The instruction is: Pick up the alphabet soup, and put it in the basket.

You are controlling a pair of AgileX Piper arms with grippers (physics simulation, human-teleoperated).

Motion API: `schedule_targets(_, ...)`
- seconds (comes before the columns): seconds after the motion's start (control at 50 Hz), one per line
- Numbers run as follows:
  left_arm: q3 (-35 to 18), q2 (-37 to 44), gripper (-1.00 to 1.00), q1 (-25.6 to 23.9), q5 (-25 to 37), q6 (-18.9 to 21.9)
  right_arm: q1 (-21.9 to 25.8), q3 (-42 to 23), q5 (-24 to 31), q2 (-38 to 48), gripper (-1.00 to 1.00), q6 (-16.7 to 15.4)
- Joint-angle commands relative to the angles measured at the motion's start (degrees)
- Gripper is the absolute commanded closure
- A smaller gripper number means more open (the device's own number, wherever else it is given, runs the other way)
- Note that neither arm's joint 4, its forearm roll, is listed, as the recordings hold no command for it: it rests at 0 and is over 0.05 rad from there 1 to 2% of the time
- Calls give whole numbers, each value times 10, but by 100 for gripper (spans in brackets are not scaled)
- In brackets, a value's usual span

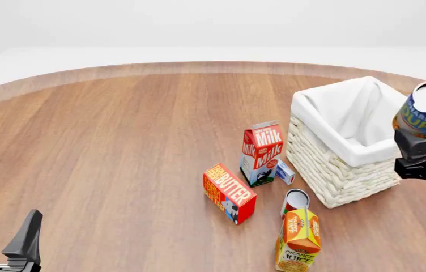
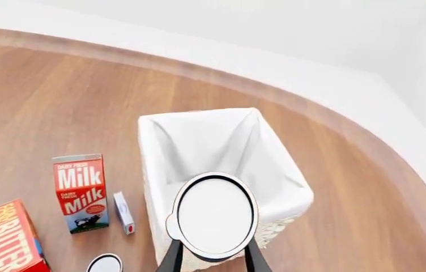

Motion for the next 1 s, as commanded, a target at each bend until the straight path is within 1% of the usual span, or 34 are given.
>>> schedule_targets(0.02, 0, 0, -100, 0, 0, 0, 4, -39, -5, 40, 100, 6)
schedule_targets(0.12, 0, 0, -100, 0, 0, 0, 3, -47, -14, 60, 100, 0)
schedule_targets(0.38, 0, 0, -100, 0, 0, 0, 9, -74, -20, 101, 100, 7)
schedule_targets(0.46, 0, 0, -100, 0, 0, 0, 9, -83, -17, 110, 100, 12)
schedule_targets(0.48, 0, 0, -100, 0, 0, 0, 8, -87, -15, 113, 100, 20)
schedule_targets(0.6, 0, 0, -100, 0, 0, 0, 9, -108, -2, 130, 100, 23)
schedule_targets(0.8, 0, 0, -100, 0, 0, 0, 9, -134, 10, 157, 100, 19)
schedule_targets(0.84, 0, 0, -100, 0, 0, 0, 10, -139, 12, 160, 100, 24)
schedule_targets(1.0, 0, 0, -100, 0, 0, 0, 2, -150, 14, 177, 100, 20)
